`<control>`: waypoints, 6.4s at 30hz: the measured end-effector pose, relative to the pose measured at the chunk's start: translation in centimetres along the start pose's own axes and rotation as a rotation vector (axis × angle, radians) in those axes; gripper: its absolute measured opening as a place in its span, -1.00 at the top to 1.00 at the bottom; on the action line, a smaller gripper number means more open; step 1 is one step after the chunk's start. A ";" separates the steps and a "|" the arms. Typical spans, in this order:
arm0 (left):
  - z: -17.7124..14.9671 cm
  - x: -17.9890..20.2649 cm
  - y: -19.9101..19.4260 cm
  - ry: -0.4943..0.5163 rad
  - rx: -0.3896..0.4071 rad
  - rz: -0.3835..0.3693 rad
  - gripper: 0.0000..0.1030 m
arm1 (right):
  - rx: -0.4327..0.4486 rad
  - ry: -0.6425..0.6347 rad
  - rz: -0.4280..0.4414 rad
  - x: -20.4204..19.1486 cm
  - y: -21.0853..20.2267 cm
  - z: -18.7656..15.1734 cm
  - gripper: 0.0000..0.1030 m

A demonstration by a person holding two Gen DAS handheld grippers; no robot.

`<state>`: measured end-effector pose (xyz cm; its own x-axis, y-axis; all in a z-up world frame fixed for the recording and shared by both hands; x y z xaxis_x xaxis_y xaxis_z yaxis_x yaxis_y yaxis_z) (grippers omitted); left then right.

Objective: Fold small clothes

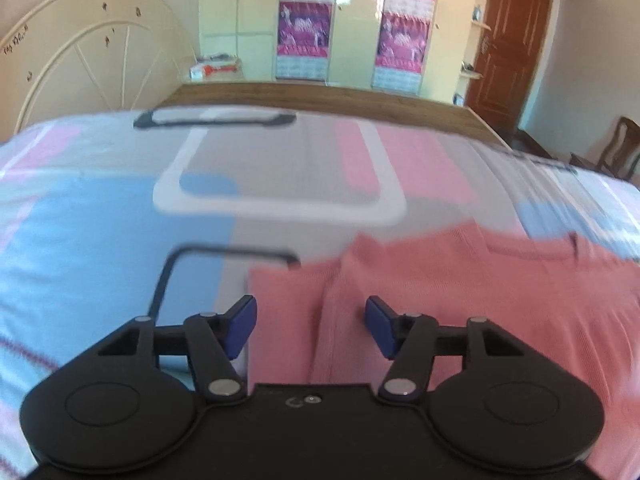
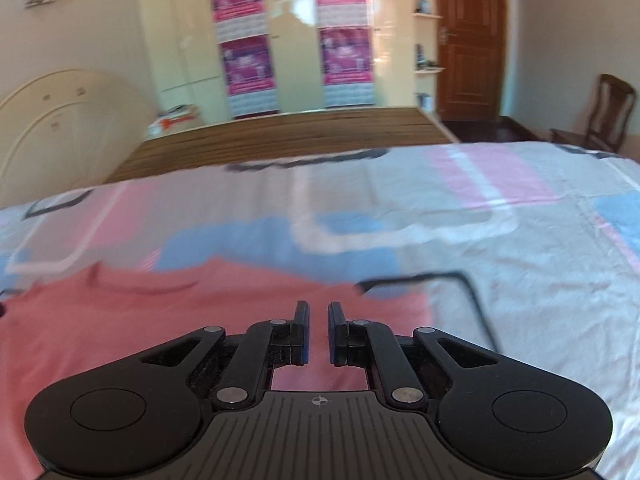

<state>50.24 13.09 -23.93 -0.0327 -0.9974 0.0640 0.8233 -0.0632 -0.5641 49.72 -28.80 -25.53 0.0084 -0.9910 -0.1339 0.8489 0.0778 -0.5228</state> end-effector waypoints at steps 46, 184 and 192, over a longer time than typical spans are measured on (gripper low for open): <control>-2.8 9.2 -8.4 0.006 0.051 -0.126 -0.26 | -0.049 -0.038 0.093 -7.3 -6.0 -5.8 0.82; 0.8 27.7 -9.1 -0.039 0.111 -0.502 0.73 | -0.002 0.071 0.081 -5.0 -6.5 -3.6 -0.23; -9.6 36.0 -9.1 0.193 -0.067 -0.574 0.45 | -0.023 0.188 -0.013 5.7 -9.8 -4.0 -0.23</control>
<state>36.16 -22.54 -24.41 -0.5683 -0.7912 0.2259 0.6066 -0.5883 -0.5347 39.31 -34.80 -24.51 -0.1030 -0.9541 -0.2812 0.8359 0.0701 -0.5443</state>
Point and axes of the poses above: each gripper's, at about its wrist camera, not at the fingertips, and y roughly the way its jaws point, x to its right, z to its top, the point moved 10 cm from there along y, roughly the way its jaws point, and after that the axes turned 12 degrees about x, right-handed, at the moved point
